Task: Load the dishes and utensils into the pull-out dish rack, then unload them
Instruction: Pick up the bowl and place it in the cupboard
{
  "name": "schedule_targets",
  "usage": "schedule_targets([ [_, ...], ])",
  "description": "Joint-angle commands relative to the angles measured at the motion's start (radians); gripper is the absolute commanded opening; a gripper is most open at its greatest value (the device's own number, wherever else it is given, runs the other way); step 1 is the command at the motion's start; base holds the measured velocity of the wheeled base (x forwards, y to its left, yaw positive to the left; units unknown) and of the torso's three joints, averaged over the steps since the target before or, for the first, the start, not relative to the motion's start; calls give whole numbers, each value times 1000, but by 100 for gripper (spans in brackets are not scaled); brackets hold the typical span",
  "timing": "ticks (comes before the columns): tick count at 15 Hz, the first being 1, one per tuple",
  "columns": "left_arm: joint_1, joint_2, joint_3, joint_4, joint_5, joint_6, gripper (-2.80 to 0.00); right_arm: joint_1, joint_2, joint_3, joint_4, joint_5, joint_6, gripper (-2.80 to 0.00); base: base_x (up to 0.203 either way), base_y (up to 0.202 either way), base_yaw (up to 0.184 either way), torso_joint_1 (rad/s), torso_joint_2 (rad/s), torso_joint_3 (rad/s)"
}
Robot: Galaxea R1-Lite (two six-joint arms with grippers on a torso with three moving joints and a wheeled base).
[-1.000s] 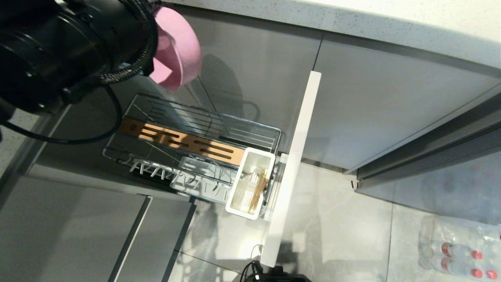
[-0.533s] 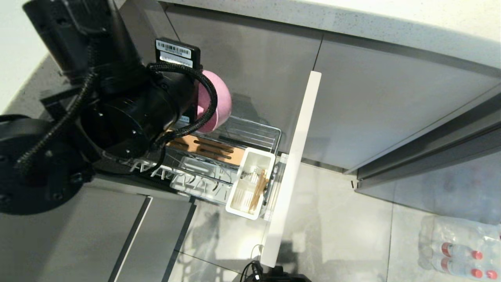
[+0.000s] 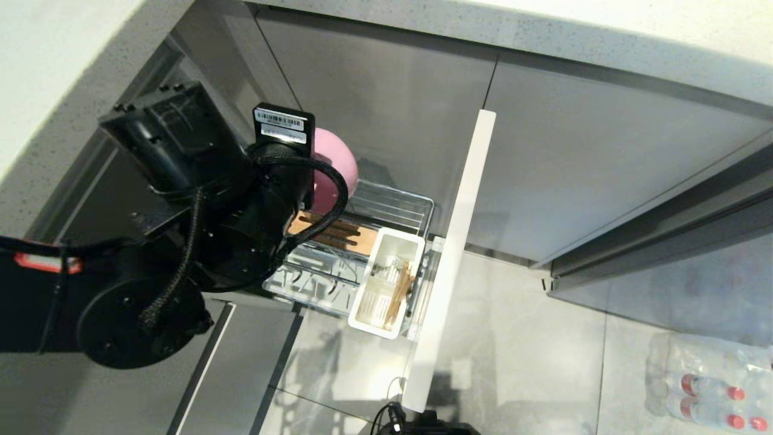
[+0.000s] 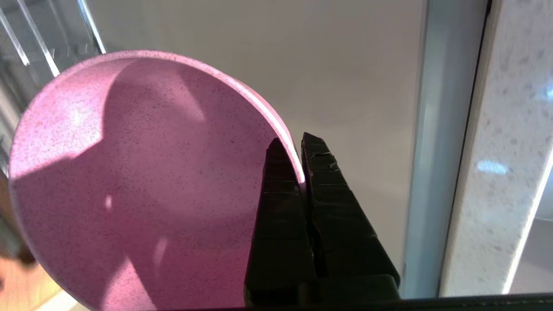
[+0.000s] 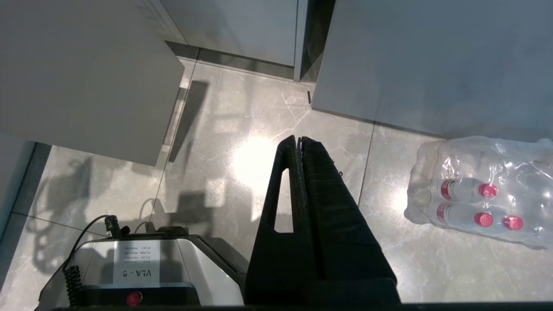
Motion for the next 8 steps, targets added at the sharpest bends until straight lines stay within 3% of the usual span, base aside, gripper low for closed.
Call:
schedule_targets([
  [1,17,41,33,-73,0,-1,-280,0,0,0,0,-1,0,-280,0,0,0,0,0,0],
  [5,63,109,119,-335,-92,2,-280,0,0,0,-1,0,0,-280,0,0,0,0,0,0],
  [8,104,139,132,-355,-135,-5,-280,0,0,0,-1,-1,0,-280,0,0,0,0,0,0],
])
